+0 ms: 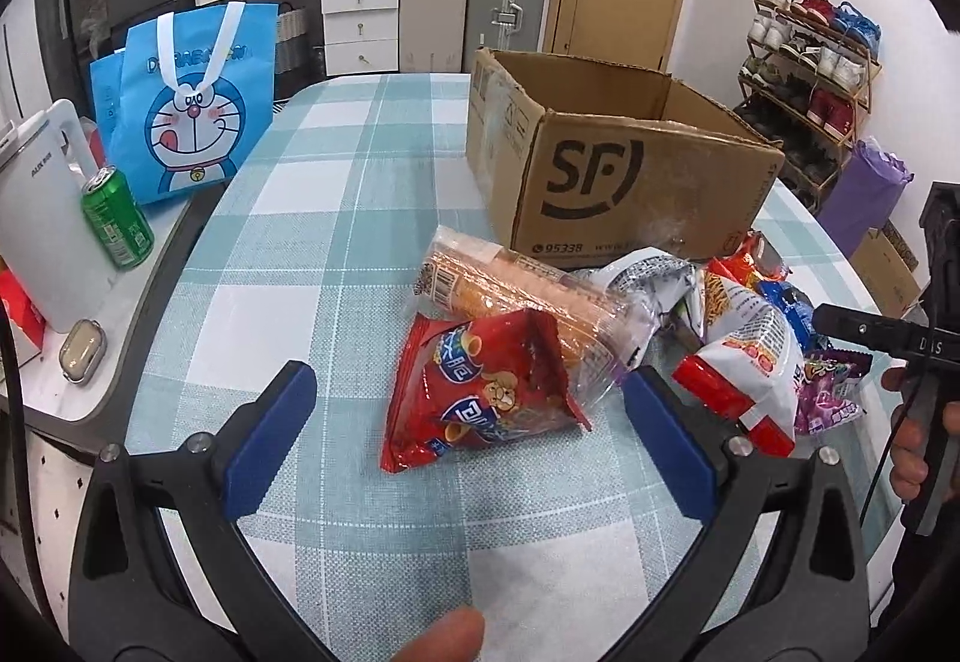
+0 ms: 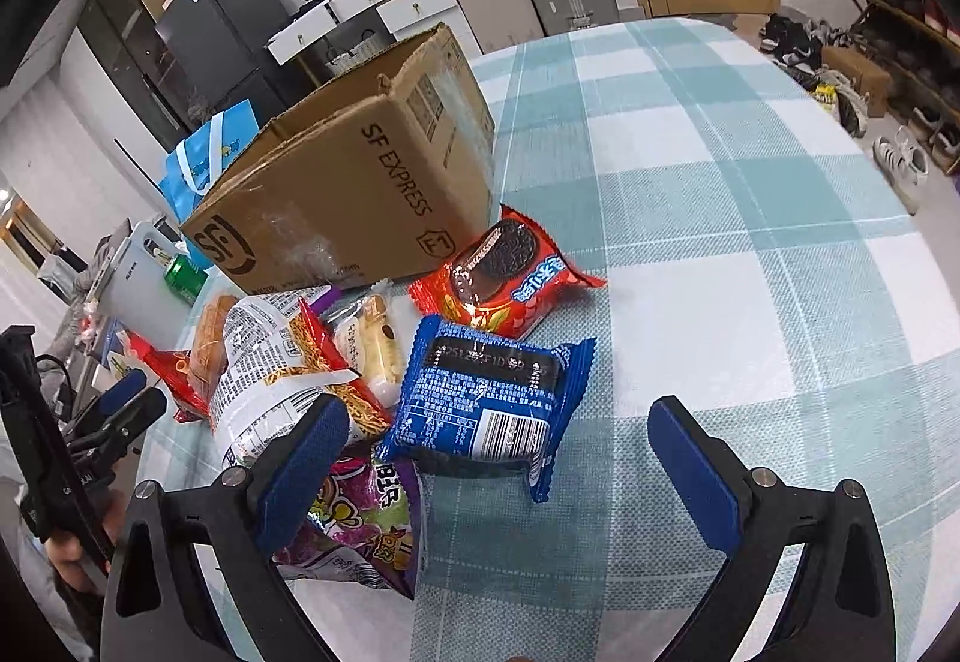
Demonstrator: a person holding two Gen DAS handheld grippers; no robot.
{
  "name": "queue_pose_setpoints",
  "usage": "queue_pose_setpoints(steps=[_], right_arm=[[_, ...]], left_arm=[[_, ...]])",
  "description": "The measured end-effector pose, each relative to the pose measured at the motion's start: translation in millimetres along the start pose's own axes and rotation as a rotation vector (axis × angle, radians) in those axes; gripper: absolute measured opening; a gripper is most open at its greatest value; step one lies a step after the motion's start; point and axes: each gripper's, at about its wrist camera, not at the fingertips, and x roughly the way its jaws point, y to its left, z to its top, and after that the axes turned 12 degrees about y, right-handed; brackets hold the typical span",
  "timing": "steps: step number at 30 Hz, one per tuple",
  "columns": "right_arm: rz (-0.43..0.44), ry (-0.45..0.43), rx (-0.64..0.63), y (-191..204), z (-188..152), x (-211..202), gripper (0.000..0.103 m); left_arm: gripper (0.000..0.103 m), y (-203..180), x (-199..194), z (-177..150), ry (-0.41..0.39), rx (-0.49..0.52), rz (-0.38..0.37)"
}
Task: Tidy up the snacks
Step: 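Withdraw both tools from the box back toward the remaining snacks, then grasp the blue biscuit packet with the right tool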
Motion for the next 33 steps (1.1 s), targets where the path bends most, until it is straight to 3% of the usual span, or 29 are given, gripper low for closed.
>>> queue_pose_setpoints(steps=[4, 8, 12, 16, 20, 23, 33], right_arm=[[0.032, 0.008, -0.005, -0.5, 0.9, 5.2, 0.096], [0.06, 0.013, 0.003, 0.4, 0.2, 10.3, 0.084], [0.07, 0.012, 0.002, 5.4, -0.7, 15.5, 0.082], [0.068, 0.004, 0.0, 6.7, -1.1, 16.6, 0.062], [0.087, -0.007, -0.004, 5.1, -1.2, 16.2, 0.051], [0.093, -0.026, -0.015, 6.2, -2.1, 13.2, 0.046], [0.103, -0.141, -0.083, 21.6, -5.7, -14.0, 0.045]], left_arm=[[0.102, -2.3, 4.0, -0.5, 0.01, 0.012, 0.001], [0.102, -8.3, 9.2, -1.9, 0.022, 0.041, -0.001], [0.102, -13.3, 15.3, -3.0, 0.04, 0.06, 0.009], [0.102, -14.4, 18.8, -3.4, 0.048, 0.067, 0.013], [0.102, -11.6, 21.2, -3.1, 0.055, 0.058, 0.013], [0.102, -8.0, 21.8, -2.5, 0.058, 0.049, 0.008], [0.102, -6.0, 24.5, -1.8, 0.056, 0.032, -0.002]])
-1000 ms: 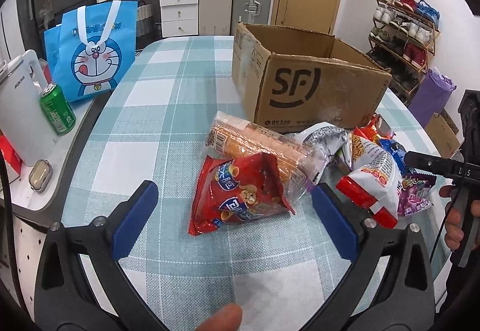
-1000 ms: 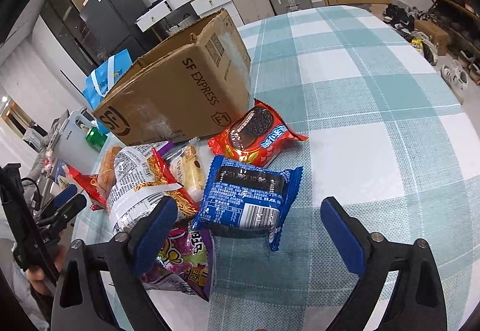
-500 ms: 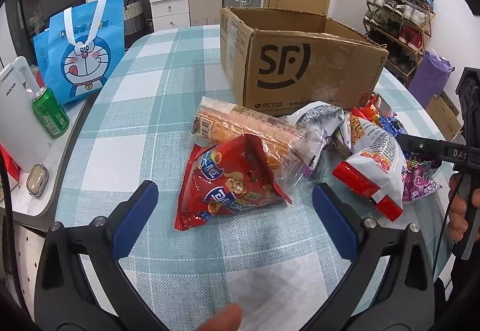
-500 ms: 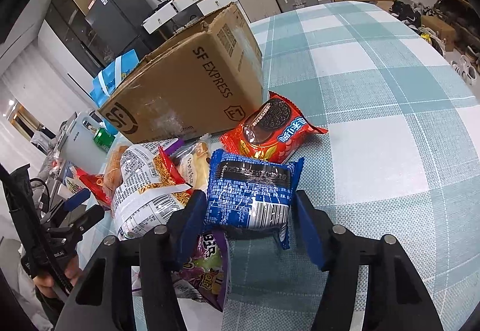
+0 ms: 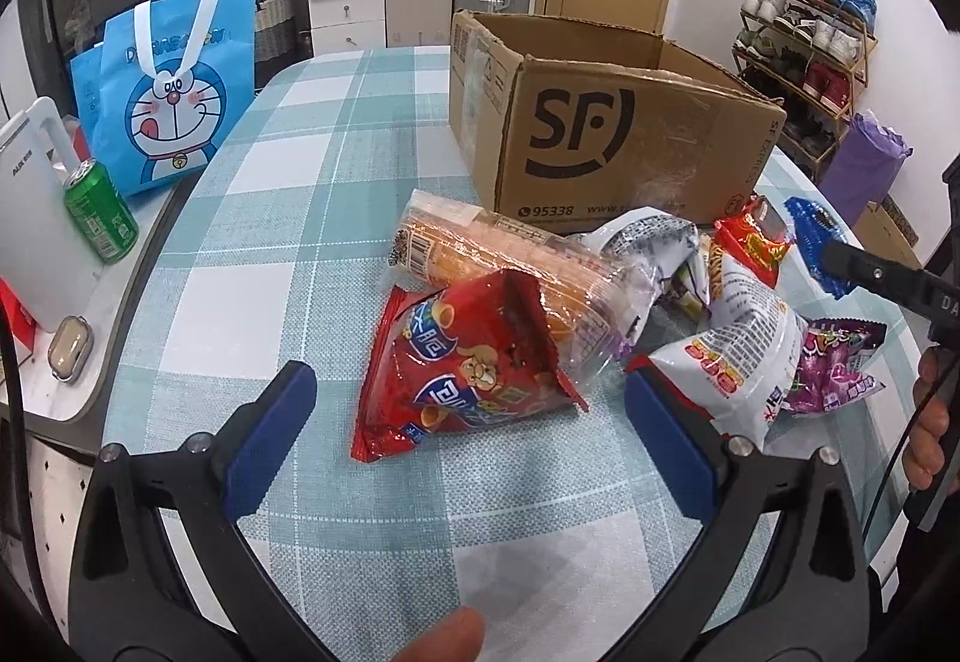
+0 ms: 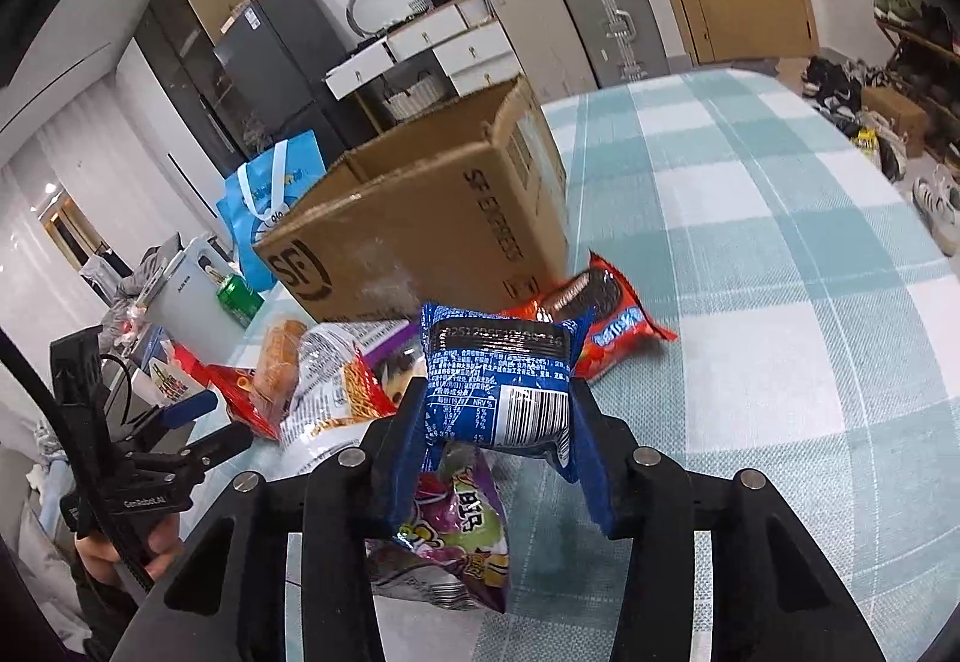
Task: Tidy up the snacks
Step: 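Grasp the blue biscuit packet with the right tool, then grasp the red cartoon snack bag with the left tool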
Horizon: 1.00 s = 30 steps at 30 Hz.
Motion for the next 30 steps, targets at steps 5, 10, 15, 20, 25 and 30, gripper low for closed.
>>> queue_pose_setpoints(steps=[5, 10, 15, 20, 25, 30], right_arm=[[0.021, -0.011, -0.007, 2.9, 0.7, -5.1, 0.045], [0.023, -0.005, -0.005, 2.6, -0.5, -4.6, 0.045], [0.024, -0.002, -0.005, 2.0, -0.7, -2.4, 0.045], [0.026, -0.002, -0.006, 2.1, -0.7, -2.2, 0.045], [0.029, 0.003, -0.001, 1.0, -1.0, -1.0, 0.045], [0.028, 0.002, -0.001, 1.1, -1.5, -1.1, 0.045]], left_arm=[[0.102, 6.7, 7.8, 0.9, 0.025, -0.026, 0.042], [0.102, 14.0, 10.7, 2.1, 0.045, -0.05, 0.026], [0.102, 7.7, 12.3, 2.4, 0.024, -0.024, 0.043], [0.102, 13.9, 20.9, 3.1, 0.036, -0.051, 0.023], [0.082, 18.9, 25.0, 2.6, 0.035, -0.056, -0.041], [0.056, 13.7, 20.6, 0.1, 0.005, -0.014, -0.052]])
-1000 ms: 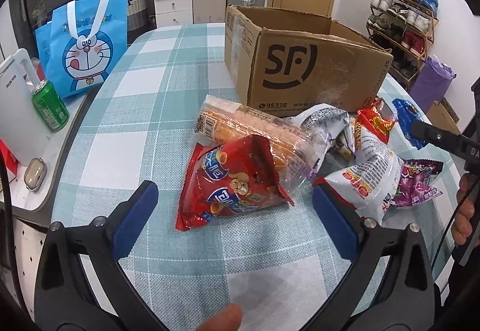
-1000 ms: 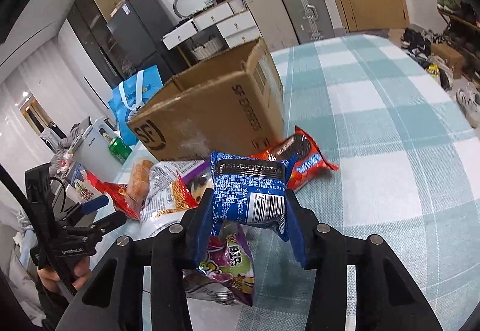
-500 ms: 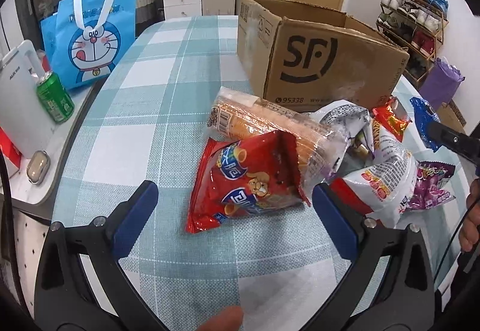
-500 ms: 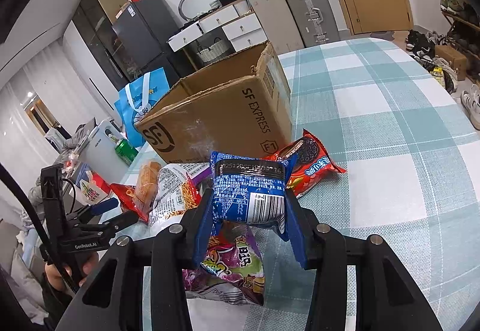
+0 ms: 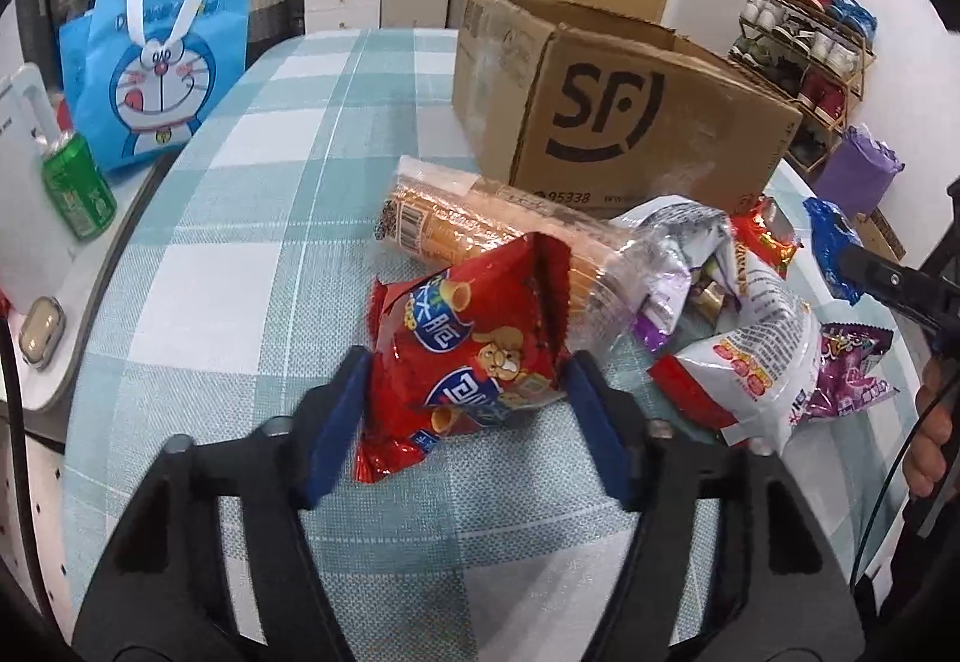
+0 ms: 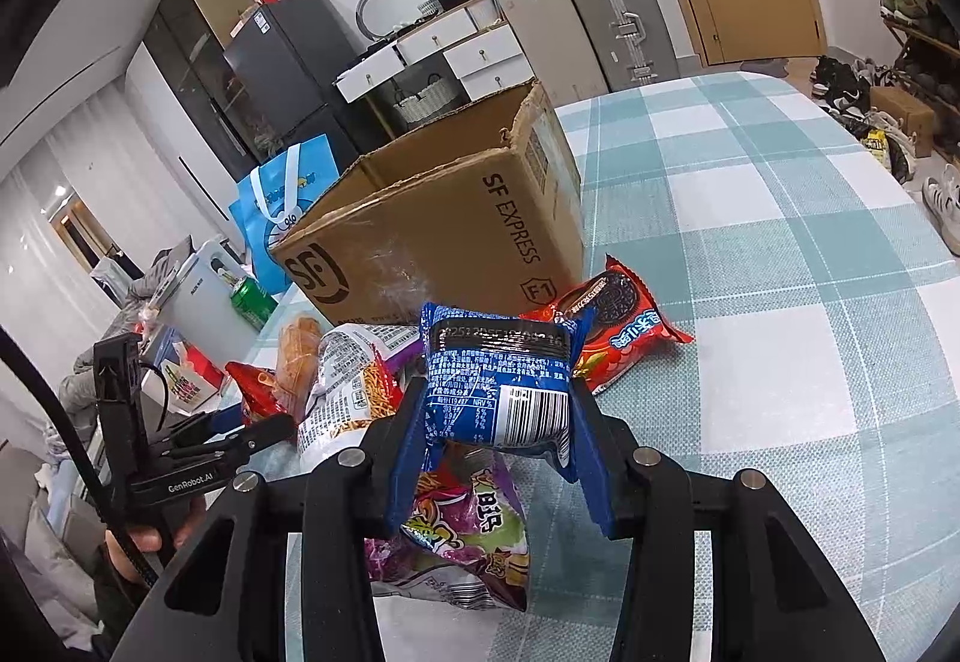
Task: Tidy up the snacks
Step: 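Grasp the red cartoon snack bag with the left tool, then carry the red cartoon bag with the left tool while the right tool carries the blue packet into the box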
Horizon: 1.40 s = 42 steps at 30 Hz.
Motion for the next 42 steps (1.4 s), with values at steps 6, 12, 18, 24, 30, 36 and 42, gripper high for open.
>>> queue_pose_setpoints(steps=[6, 12, 18, 24, 30, 36, 42], right_arm=[[0.002, 0.002, 0.0, 0.2, -0.1, -0.1, 0.045], [0.002, 0.0, -0.004, 0.8, -0.3, -0.4, 0.045], [0.002, -0.002, -0.004, 1.6, -0.2, -1.2, 0.045], [0.005, -0.009, -0.007, 3.8, 0.9, -3.8, 0.045], [0.01, -0.027, -0.026, 9.3, 1.6, -10.5, 0.045], [0.018, -0.046, -0.052, 16.7, 3.0, -18.8, 0.045], [0.019, -0.063, -0.075, 24.0, 2.2, -26.4, 0.045]], left_arm=[[0.046, -1.6, -7.0, -0.8, -0.011, 0.018, -0.02], [0.043, -3.0, -15.1, -1.8, -0.021, 0.034, -0.04], [0.042, -5.9, -25.4, -2.4, -0.038, 0.047, -0.046], [0.042, -12.2, -41.6, -4.4, -0.062, 0.065, -0.057], [0.042, -24.0, -58.9, -6.8, -0.096, 0.089, -0.069], [0.042, -30.0, -71.9, -8.6, -0.115, 0.094, -0.086], [0.042, -31.8, -79.8, -8.5, -0.133, 0.081, -0.09]])
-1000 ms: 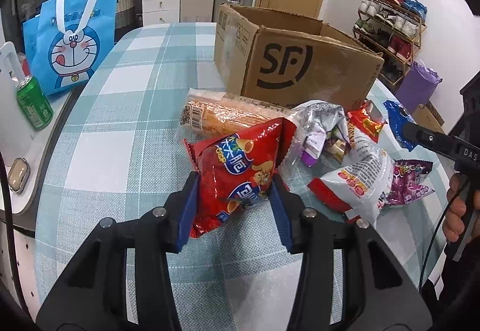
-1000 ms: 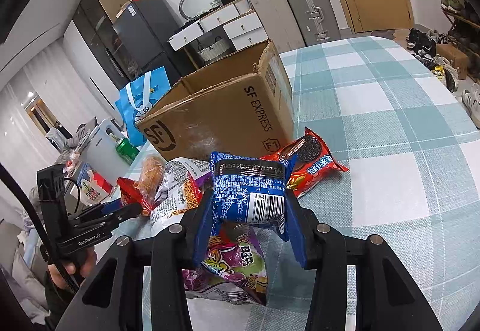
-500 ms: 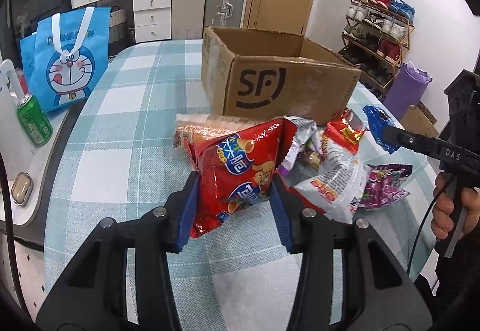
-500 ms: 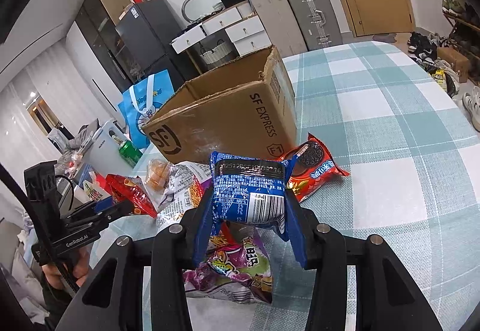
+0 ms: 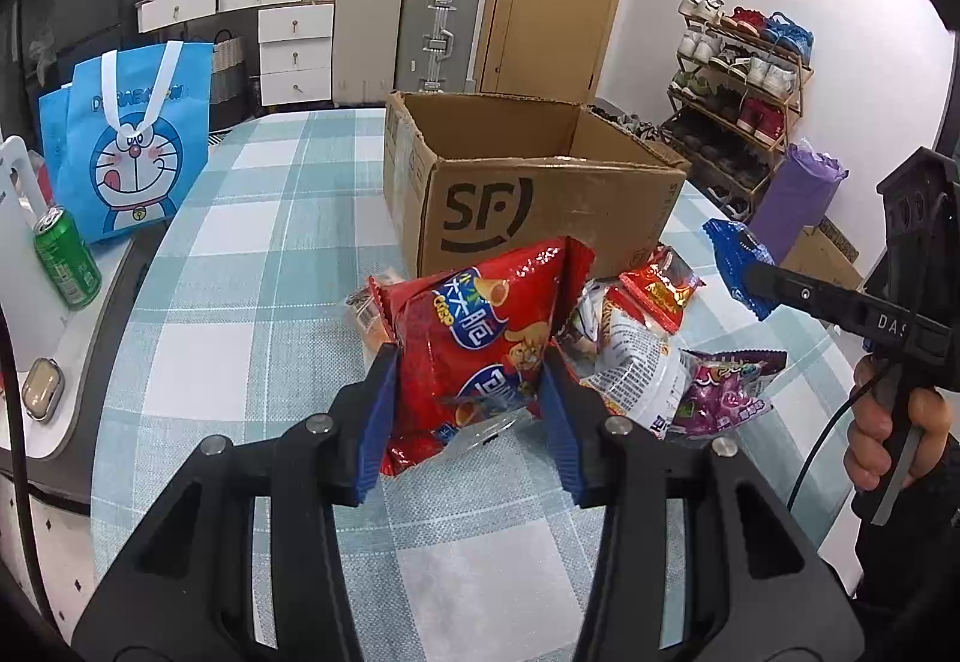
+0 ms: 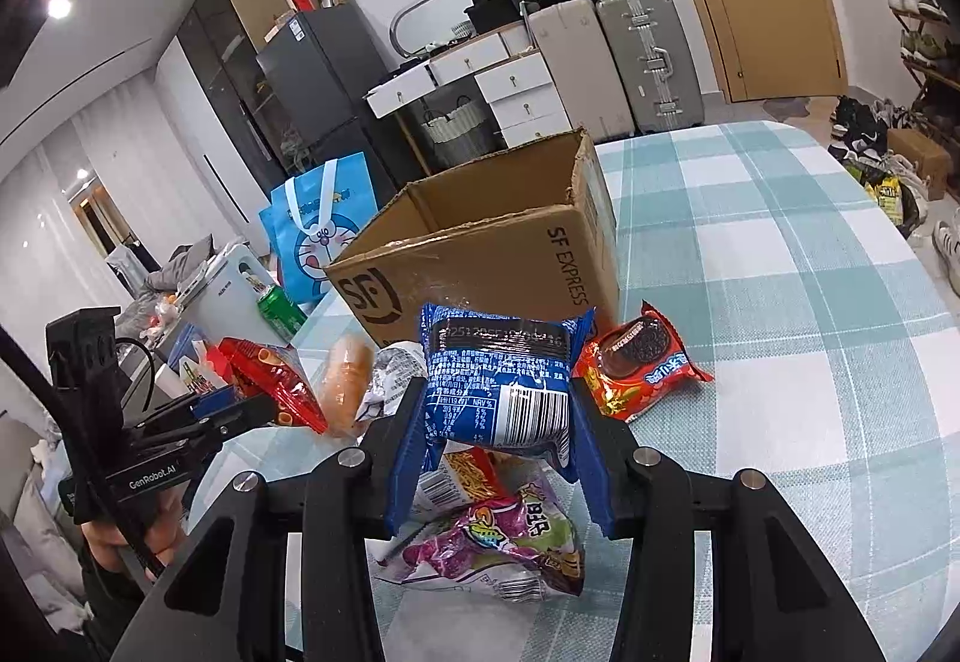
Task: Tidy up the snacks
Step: 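Carry the red cartoon bag with the left tool while the right tool carries the blue packet into the box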
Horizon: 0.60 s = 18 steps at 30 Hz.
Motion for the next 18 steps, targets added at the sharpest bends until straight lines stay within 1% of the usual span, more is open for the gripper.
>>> queue_pose_setpoints(steps=[9, 11, 14, 18], right_arm=[[0.009, -0.012, -0.022, 10.2, -1.1, -5.5, 0.045], [0.019, -0.011, -0.023, 10.7, -0.6, -6.3, 0.045], [0.072, -0.01, -0.007, 9.1, 1.7, -9.8, 0.045], [0.074, -0.037, -0.026, 16.5, 6.8, -18.6, 0.045]], left_arm=[[0.042, -3.7, -12.7, 11.3, -0.049, -0.016, -0.001], [0.042, -5.3, -16.2, 13.6, -0.063, -0.02, 0.005], [0.042, -5.0, -21.5, 19.3, -0.077, -0.03, -0.001], [0.042, -7.1, -28.4, 28.0, -0.102, -0.034, 0.0]])
